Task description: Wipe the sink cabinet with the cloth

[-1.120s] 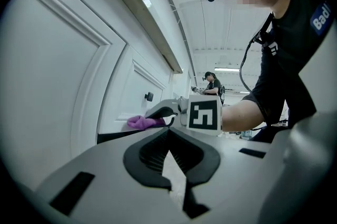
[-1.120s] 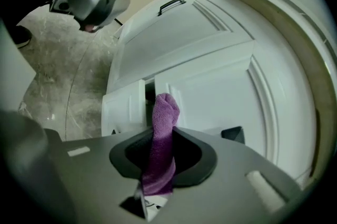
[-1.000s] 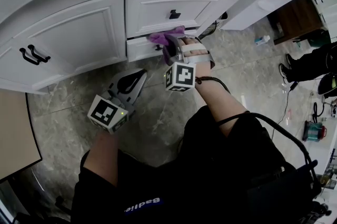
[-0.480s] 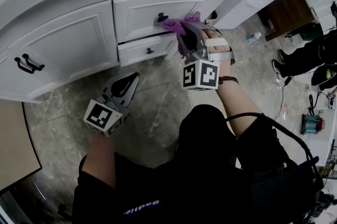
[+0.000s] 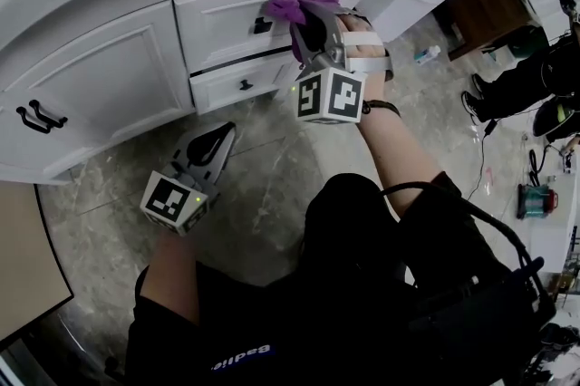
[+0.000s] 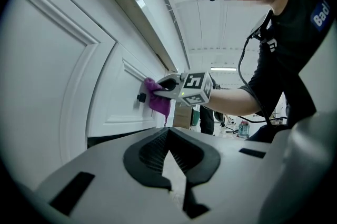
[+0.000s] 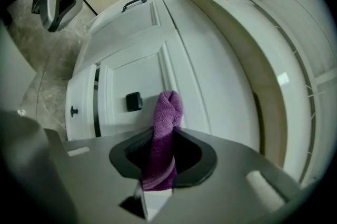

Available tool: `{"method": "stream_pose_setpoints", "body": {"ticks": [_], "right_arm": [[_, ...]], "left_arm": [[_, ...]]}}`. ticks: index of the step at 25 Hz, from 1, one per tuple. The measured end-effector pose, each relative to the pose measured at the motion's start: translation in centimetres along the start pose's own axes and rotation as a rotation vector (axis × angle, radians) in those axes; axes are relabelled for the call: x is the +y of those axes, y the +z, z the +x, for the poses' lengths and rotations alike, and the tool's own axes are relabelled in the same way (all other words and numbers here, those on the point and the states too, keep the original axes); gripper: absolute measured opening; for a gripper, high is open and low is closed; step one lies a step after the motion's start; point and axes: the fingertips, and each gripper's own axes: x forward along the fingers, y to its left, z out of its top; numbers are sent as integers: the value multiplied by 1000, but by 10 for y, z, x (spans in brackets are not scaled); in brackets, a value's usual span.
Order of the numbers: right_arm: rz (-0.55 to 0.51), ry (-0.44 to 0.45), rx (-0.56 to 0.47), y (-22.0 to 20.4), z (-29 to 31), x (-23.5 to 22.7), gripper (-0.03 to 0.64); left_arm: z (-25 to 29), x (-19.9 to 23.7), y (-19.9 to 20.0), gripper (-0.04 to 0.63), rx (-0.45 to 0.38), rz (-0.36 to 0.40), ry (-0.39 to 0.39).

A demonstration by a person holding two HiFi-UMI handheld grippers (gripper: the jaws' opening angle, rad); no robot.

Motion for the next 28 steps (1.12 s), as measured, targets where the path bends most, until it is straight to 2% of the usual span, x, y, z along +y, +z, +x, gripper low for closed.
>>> {"method": "stream_pose_setpoints", "body": {"ticks": [8, 13, 15, 17, 20, 28], "right_arm": [[-42, 199, 71, -32, 27, 107, 75], [-59, 285, 82, -38, 25, 142, 75], [-61, 295, 88, -43, 21, 144, 75], [-52, 277, 83, -47, 16, 131, 75], [-34, 214, 66, -50, 7, 89, 75], [-21, -61, 45, -54, -21, -43, 75]], "left_arm": [[-4, 1, -10, -9, 18, 6, 8], [-2, 0, -14, -9, 12, 18, -6], [-2, -5, -13, -9, 27, 21, -19], [1, -9, -11, -9, 48, 16, -34], [3, -5, -14, -9, 15, 24, -35], [6, -3, -16, -9, 16, -6, -44]]}}
